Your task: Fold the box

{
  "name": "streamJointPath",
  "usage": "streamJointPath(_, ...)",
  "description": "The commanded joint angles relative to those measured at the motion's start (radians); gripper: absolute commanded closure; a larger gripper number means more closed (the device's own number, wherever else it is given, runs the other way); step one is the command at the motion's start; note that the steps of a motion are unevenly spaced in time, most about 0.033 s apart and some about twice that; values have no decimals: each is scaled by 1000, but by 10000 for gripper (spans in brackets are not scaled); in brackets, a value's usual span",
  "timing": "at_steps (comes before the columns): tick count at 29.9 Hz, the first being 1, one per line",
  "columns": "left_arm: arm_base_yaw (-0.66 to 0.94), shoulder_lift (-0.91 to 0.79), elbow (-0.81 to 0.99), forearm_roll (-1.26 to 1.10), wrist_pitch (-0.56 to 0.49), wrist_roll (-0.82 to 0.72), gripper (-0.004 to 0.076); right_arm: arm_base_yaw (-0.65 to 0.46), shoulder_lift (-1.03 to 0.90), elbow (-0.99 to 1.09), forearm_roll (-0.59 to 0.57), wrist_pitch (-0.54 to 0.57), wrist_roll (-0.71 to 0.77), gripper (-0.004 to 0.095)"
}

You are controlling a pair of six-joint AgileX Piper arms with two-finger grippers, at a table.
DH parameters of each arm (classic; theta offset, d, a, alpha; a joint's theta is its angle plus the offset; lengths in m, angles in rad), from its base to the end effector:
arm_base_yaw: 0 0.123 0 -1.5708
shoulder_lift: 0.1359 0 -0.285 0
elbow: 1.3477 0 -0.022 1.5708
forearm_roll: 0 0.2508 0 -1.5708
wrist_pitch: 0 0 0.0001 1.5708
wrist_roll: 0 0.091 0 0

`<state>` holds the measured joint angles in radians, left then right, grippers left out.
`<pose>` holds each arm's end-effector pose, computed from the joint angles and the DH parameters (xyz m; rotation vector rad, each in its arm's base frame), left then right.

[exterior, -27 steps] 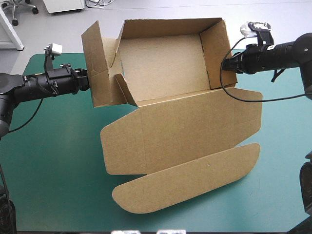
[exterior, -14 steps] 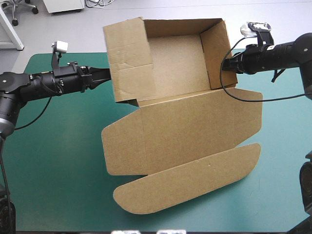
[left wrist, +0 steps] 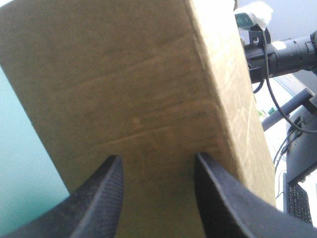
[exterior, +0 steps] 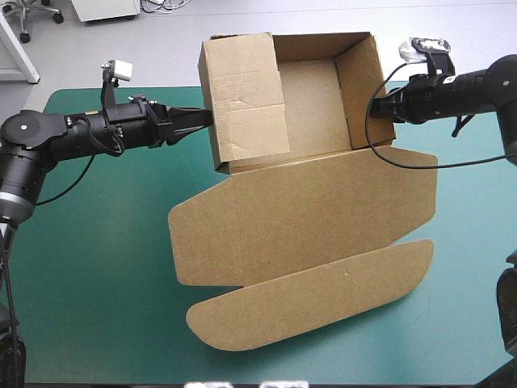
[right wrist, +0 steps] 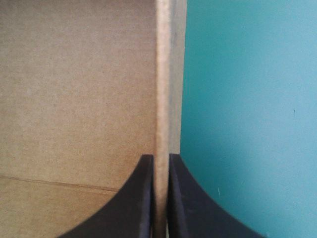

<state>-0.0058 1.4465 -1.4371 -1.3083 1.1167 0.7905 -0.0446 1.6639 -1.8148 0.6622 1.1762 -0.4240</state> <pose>0.2925 -0.0807 0.4313 0.4808 1.8785 -1.1838 0.3547 0.0359 0.4249 -0.3723 2.2862 0.6361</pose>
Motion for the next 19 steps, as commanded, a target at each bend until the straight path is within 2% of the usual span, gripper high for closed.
streamJointPath(1,-7,-35,-34,-72,-17,-32,370,14,-41,-31,34,-42,23,923)
streamJointPath(5,-23,-35,-51,-72,-17,-32,354,51,-39,-31,-23,-51,36,923)
streamJointPath(11,-52,-35,-85,-22,-69,-58,284,58,-39,-31,-39,-61,51,923)
streamJointPath(19,-117,-35,-89,79,-157,-131,280,58,-39,-31,-39,-59,58,923)
